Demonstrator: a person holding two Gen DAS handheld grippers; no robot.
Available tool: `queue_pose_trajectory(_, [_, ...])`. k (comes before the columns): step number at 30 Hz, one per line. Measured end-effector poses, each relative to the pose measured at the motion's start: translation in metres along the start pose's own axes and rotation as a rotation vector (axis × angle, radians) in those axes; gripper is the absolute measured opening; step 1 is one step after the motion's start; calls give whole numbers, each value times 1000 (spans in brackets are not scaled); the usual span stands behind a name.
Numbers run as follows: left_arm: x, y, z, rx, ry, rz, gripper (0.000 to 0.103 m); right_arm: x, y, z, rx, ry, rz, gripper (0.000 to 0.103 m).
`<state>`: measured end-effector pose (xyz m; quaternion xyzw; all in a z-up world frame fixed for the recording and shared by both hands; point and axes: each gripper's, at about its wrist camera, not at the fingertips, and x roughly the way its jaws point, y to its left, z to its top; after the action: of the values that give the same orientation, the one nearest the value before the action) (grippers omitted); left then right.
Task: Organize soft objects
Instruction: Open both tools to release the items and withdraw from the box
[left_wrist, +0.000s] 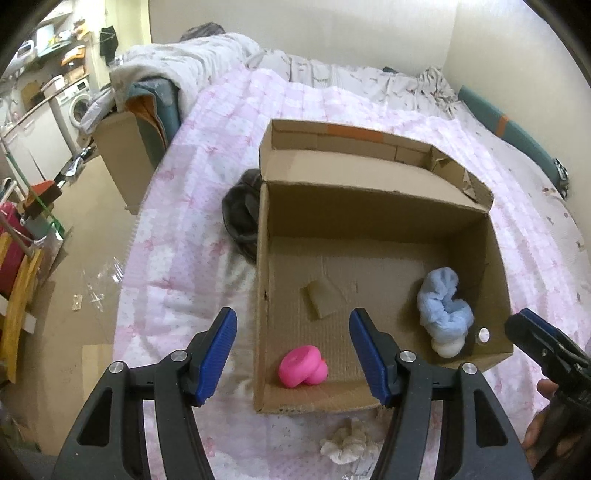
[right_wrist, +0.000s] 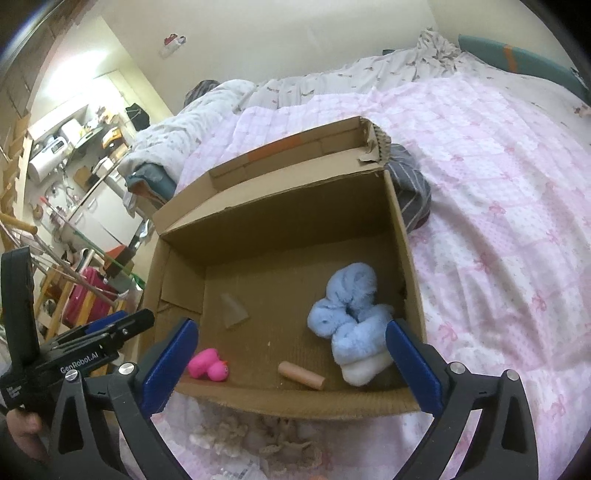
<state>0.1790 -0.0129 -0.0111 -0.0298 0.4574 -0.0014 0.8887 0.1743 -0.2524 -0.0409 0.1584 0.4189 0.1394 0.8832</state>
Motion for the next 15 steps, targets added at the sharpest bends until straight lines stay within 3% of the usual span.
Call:
queue_pose_trajectory(7, [-25,16,-19,-40,1,-53,60,-23,7,-14,-34,-25,-23,103])
queue_pose_trajectory(11, [-42,29,-34,-94,-50,-127,61,-33,9,-27,-25,-17,-18,103])
queue_pose_trajectory(15, [-49,37,-48,-125,-62,-86,66,-42,14,-39,-34,-13,-27,103])
